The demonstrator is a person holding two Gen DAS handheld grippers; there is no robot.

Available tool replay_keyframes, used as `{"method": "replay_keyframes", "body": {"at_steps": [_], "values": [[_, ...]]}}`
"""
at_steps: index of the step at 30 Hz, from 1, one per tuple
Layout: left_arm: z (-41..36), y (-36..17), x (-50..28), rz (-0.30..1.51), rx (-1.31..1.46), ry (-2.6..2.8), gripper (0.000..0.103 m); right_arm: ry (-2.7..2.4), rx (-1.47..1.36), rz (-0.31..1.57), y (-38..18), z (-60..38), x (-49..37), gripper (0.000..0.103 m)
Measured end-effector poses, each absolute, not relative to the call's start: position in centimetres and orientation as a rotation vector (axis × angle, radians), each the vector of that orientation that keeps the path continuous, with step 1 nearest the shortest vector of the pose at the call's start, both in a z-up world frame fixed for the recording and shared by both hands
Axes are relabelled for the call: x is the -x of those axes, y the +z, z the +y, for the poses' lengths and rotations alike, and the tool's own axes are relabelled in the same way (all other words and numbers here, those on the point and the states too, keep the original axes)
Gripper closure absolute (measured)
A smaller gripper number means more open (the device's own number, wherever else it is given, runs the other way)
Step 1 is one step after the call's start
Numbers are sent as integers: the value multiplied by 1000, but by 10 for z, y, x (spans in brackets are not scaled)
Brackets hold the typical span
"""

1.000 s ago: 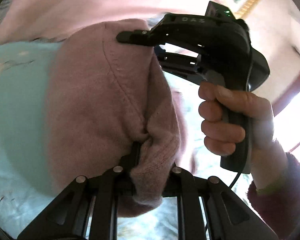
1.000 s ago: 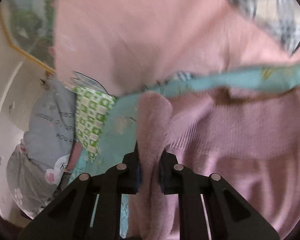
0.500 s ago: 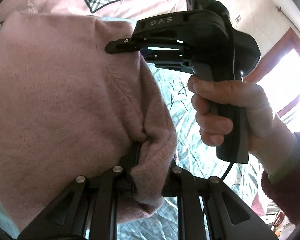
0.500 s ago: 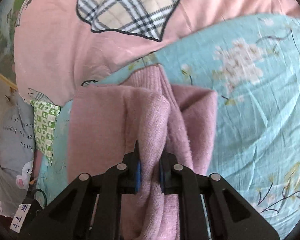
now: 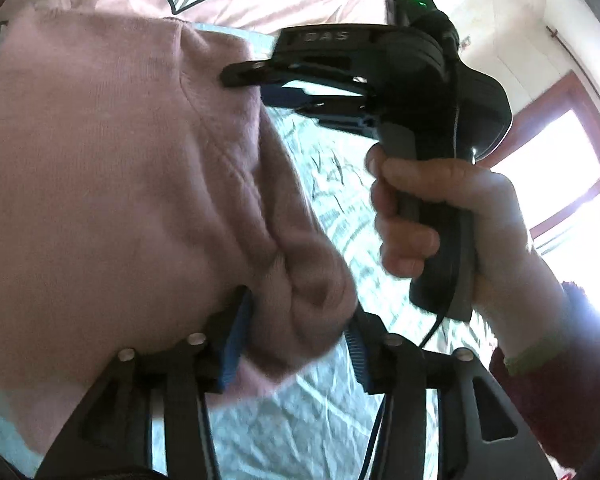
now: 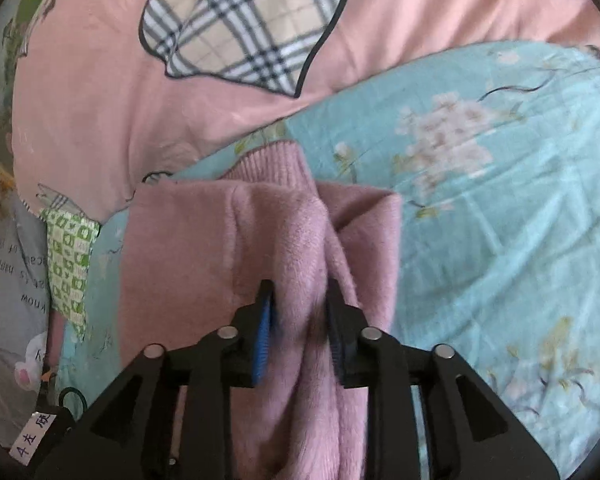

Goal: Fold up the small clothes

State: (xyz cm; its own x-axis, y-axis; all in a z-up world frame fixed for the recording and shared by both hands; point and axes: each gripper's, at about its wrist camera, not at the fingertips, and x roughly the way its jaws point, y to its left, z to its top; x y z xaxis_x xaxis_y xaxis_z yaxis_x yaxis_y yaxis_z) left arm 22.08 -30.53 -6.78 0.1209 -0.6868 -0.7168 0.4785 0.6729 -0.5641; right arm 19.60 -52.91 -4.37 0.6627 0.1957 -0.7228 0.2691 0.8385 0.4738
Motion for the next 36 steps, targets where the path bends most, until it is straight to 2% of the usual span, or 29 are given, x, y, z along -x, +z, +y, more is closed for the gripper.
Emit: {"method": "replay_keyframes", "body": {"at_steps": [7,12,18,23,24,27,32,36], "values": [[-234,-47,-203,1134,205,-817,47,-48,-640,761,-20,-509,-138,70],[-175,-45,-212,1098,205,-639,34,10,-652,822,-38,-476,-116,70],[-127,-57,-256,1145,293,-463,34,-48,-712,853,-73,-481,-117,70],[-128,-73,-272,1164,307,-440,34,-43,-664,854,-69,-474,-127,72],[-132,-72,-269,1166,305,-440,33,-42,-676,855,-71,-474,-128,89],[-152,-71,-268,1170,307,-451,33,-23,-698,848,-67,-475,-128,93],[-177,-65,-272,1181,262,-471,32,-37,-659,702,-16,-490,-103,94],[-189,-77,-274,1228,249,-458,30,-126,-619,803,-48,-506,-109,94]]}}
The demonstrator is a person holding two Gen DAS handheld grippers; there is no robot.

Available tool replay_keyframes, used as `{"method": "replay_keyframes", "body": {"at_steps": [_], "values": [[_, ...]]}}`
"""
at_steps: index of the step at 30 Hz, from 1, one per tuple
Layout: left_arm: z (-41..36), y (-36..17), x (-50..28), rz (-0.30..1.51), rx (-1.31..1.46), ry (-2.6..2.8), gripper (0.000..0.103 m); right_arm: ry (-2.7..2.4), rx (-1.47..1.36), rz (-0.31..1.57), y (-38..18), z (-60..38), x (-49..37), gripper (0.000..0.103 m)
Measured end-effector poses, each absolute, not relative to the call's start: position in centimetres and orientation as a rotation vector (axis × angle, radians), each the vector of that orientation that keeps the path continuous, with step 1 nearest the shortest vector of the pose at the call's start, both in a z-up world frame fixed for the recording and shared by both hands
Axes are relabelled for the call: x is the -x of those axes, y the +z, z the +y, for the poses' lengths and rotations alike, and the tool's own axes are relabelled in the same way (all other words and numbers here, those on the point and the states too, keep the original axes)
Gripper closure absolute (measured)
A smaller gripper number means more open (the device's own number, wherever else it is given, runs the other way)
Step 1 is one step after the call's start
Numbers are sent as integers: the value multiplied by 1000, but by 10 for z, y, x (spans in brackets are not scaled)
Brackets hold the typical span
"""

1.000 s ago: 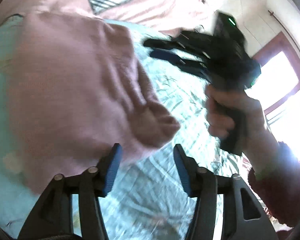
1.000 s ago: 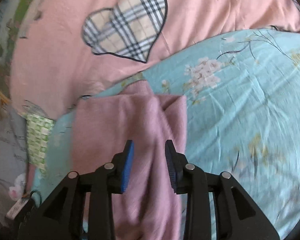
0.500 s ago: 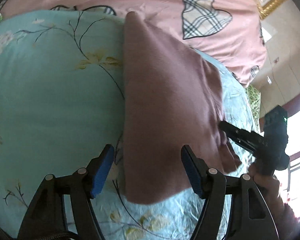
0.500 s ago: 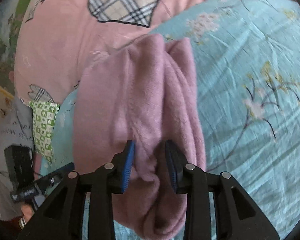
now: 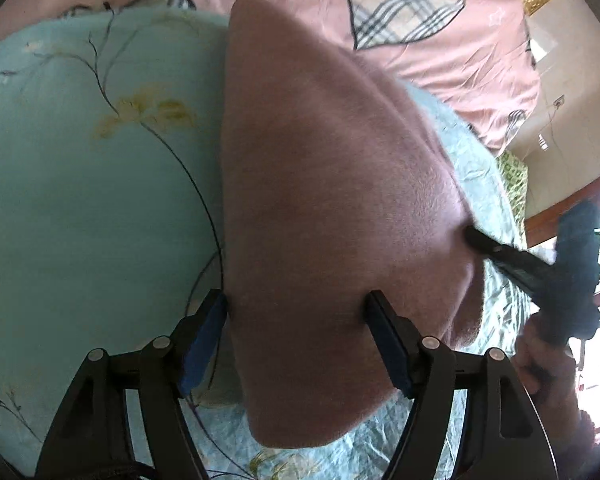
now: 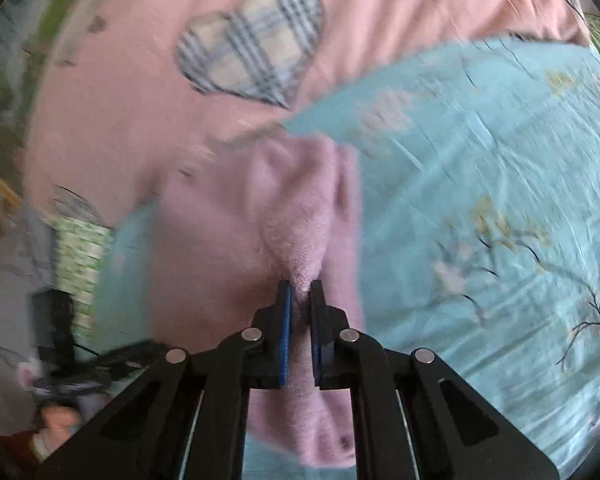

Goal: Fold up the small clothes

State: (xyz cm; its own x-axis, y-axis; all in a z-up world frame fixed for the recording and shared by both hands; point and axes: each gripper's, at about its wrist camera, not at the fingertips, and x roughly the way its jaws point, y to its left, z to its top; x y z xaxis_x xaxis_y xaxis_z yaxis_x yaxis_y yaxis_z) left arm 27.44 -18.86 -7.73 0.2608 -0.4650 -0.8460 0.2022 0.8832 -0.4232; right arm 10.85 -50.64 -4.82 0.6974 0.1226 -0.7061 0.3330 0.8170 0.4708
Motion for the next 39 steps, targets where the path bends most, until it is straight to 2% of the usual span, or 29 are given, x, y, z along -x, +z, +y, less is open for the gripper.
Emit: {"method": "replay_keyframes", "body": {"at_steps": [3,6,8,9,11,15,18,24,25,26,27,28,31,34,39], "values": [[-196,-86,-277,1242,227,-457,30,-143,-662,845,-84,-513,-116,94],[-195,-82,-280,1243,225,-462,30,-140,-716,825,-88,-516,-117,91],[-192,-72,-284,1221,214,-463,31,-139,-718,823,-78,-516,-115,85],[-191,-67,-288,1209,214,-462,31,-139,-713,823,-73,-516,-113,76],[-188,-58,-296,1187,220,-457,31,-188,-665,830,-58,-513,-112,66],[-181,-50,-322,1155,230,-417,31,-208,-558,762,-23,-510,-118,66],[-179,-50,-341,1148,233,-386,31,-131,-515,747,-7,-503,-154,66],[-183,-54,-375,1132,193,-340,29,63,-515,827,-27,-494,-229,66],[-184,-56,-383,1131,179,-325,29,40,-521,848,-34,-498,-238,69],[-185,-60,-395,1131,163,-292,29,14,-532,866,-42,-504,-248,76],[-183,-62,-400,1131,160,-275,29,-15,-536,877,-50,-512,-256,98],[-180,-64,-411,1132,165,-248,29,-59,-537,885,-57,-521,-263,103],[-173,-67,-430,1128,189,-221,29,-69,-663,845,-65,-543,-267,103],[-168,-64,-437,1136,208,-216,29,-87,-615,825,-56,-537,-260,103],[-163,-47,-394,1137,210,-301,31,-74,-661,768,-35,-534,-216,99]]}}
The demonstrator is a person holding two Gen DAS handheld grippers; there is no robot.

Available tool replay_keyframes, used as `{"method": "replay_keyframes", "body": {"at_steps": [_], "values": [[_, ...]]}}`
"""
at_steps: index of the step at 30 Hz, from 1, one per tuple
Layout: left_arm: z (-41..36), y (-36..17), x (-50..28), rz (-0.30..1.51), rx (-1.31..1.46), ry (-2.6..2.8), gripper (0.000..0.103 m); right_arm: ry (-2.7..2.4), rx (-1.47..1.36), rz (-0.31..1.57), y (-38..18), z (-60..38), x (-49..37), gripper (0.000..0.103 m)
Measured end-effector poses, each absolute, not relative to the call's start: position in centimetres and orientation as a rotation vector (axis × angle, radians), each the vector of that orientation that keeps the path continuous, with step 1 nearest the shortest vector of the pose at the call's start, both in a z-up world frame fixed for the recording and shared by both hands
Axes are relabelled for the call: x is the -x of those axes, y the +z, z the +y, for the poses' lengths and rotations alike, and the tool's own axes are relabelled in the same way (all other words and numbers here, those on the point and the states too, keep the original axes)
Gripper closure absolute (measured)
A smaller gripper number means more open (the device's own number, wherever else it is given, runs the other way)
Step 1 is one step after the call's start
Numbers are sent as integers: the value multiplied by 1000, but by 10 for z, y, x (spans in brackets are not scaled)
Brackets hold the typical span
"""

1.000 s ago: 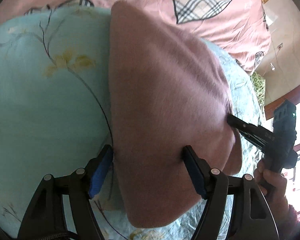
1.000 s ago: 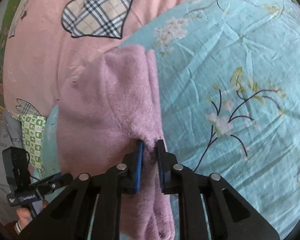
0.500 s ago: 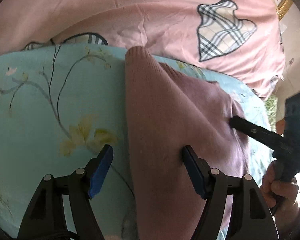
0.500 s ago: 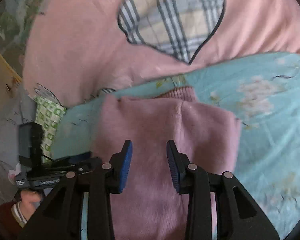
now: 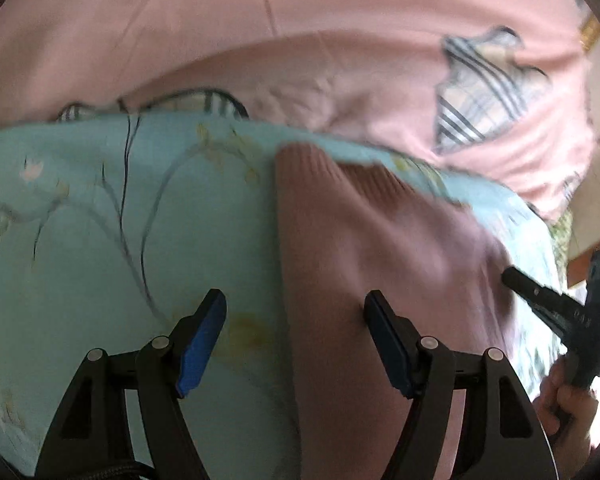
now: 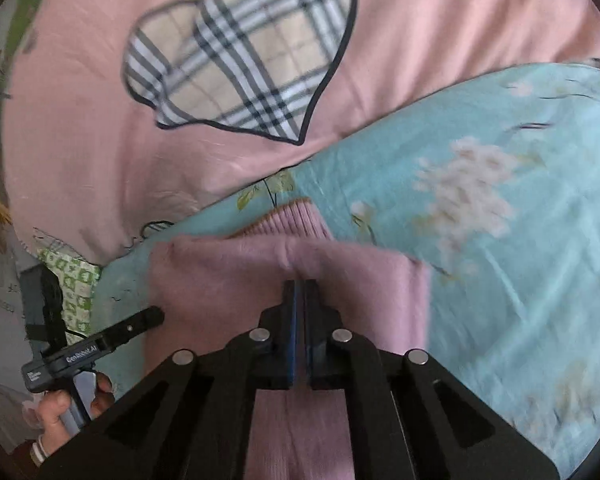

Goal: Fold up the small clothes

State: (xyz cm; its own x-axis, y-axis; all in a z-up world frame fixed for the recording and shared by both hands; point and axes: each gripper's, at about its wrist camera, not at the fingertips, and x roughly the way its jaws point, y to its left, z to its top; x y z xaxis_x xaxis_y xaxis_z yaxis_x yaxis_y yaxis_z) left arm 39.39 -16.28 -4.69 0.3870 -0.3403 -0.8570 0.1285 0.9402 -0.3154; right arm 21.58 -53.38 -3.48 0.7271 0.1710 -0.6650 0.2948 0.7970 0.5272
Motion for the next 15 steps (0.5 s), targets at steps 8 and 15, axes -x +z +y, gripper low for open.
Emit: {"method": "replay_keyframes", "body": {"at_steps": [8,15], "values": [[-164,-47,-296,1172,251,-480,23,15,-703,738,-34,-503,-112,98],[-172,-76,-269,1239,188,-454,20,-129,-694,910,-87,-489,-74,97]]}}
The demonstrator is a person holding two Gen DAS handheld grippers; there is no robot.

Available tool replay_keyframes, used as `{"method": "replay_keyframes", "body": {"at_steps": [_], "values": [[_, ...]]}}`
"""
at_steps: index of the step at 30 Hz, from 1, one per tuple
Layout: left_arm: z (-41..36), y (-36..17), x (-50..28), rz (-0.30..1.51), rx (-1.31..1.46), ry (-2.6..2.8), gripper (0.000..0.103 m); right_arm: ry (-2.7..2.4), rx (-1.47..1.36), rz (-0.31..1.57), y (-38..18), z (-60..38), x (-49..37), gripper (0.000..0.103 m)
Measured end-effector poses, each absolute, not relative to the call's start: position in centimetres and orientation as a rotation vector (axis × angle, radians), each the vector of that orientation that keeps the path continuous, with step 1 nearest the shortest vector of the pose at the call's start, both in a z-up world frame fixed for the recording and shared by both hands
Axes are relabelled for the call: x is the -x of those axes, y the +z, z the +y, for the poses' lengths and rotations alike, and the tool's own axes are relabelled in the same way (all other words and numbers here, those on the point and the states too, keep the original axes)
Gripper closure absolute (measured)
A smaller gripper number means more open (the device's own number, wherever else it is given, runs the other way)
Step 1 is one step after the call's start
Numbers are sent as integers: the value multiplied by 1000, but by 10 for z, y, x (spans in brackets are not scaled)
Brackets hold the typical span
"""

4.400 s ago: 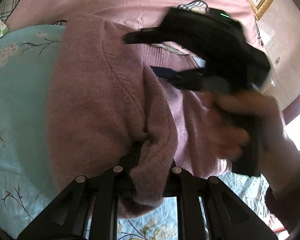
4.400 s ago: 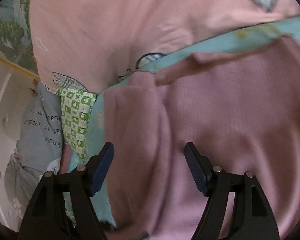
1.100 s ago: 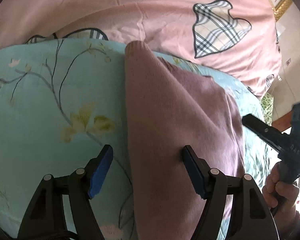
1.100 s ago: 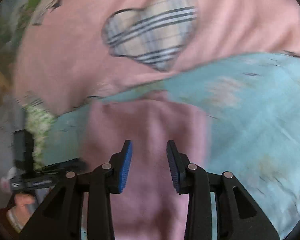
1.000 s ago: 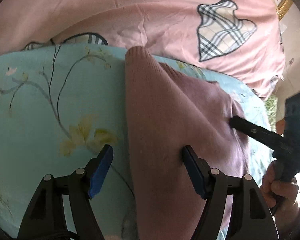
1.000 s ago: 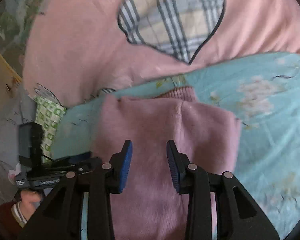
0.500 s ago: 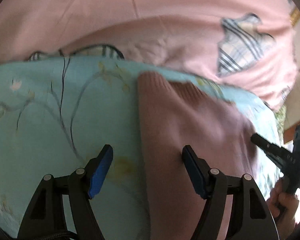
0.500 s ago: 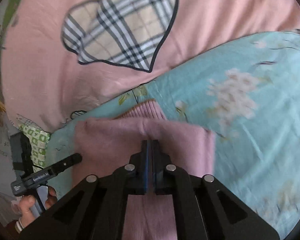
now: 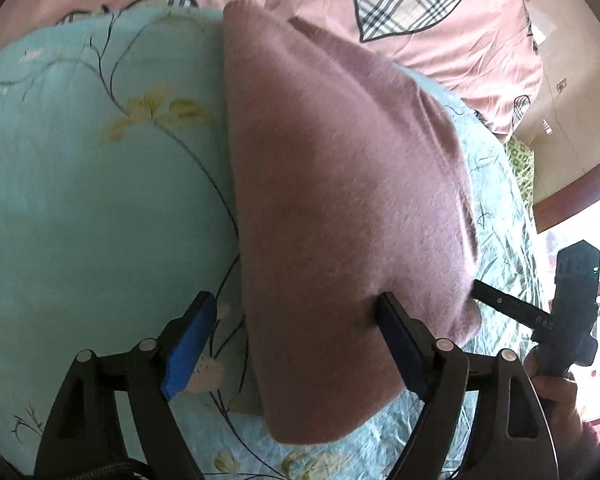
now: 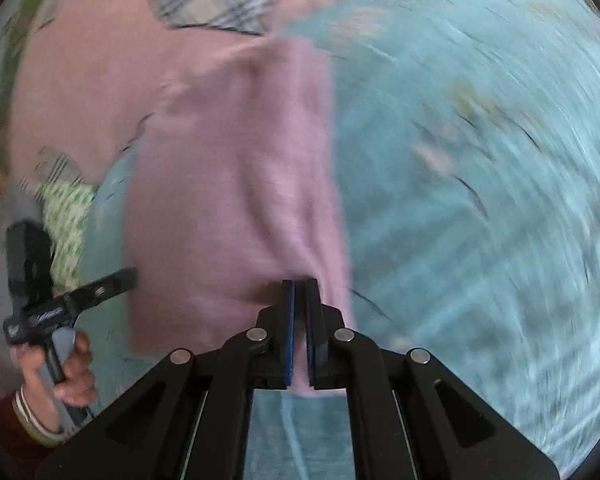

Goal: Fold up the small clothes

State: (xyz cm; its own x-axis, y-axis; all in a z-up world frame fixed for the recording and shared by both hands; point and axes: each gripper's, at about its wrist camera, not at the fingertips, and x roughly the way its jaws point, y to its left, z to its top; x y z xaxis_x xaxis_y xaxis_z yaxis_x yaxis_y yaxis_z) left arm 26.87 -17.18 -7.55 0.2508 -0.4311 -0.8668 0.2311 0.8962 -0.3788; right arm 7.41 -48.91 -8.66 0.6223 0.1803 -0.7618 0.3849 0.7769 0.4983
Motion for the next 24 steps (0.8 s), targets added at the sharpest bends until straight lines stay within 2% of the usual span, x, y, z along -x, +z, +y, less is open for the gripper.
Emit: {"method": "replay_keyframes", "body": {"at_steps": [4,5,6,7,8,9,12,19,20,21,23,24], "values": [[-168,-73,-277,1233,231,-450,20,-146,-785,874,-82,-504,-65,93],[-167,-70,-280,1227,249,-447,20,-128,-803,839,-75,-509,-62,85],[-167,-70,-285,1225,262,-446,20,-125,-802,820,-70,-511,-64,63],[-166,-69,-289,1224,280,-447,20,-127,-792,798,-64,-511,-68,49],[-166,-70,-293,1227,296,-448,20,-130,-783,779,-60,-511,-73,29],[-168,-70,-298,1230,302,-443,19,-128,-776,753,-55,-511,-78,27],[-171,-77,-303,1242,309,-434,17,-92,-752,741,-52,-511,-96,27],[-173,-104,-318,1256,463,-455,18,12,-789,874,-98,-520,-135,30],[-173,-106,-321,1255,483,-456,19,55,-837,853,-104,-524,-136,39],[-174,-106,-323,1244,504,-466,31,95,-895,828,-108,-529,-136,59],[-178,-102,-325,1239,507,-482,40,151,-1013,822,-119,-533,-135,65],[-179,-99,-324,1231,498,-488,50,152,-1004,818,-117,-531,-134,68]]}}
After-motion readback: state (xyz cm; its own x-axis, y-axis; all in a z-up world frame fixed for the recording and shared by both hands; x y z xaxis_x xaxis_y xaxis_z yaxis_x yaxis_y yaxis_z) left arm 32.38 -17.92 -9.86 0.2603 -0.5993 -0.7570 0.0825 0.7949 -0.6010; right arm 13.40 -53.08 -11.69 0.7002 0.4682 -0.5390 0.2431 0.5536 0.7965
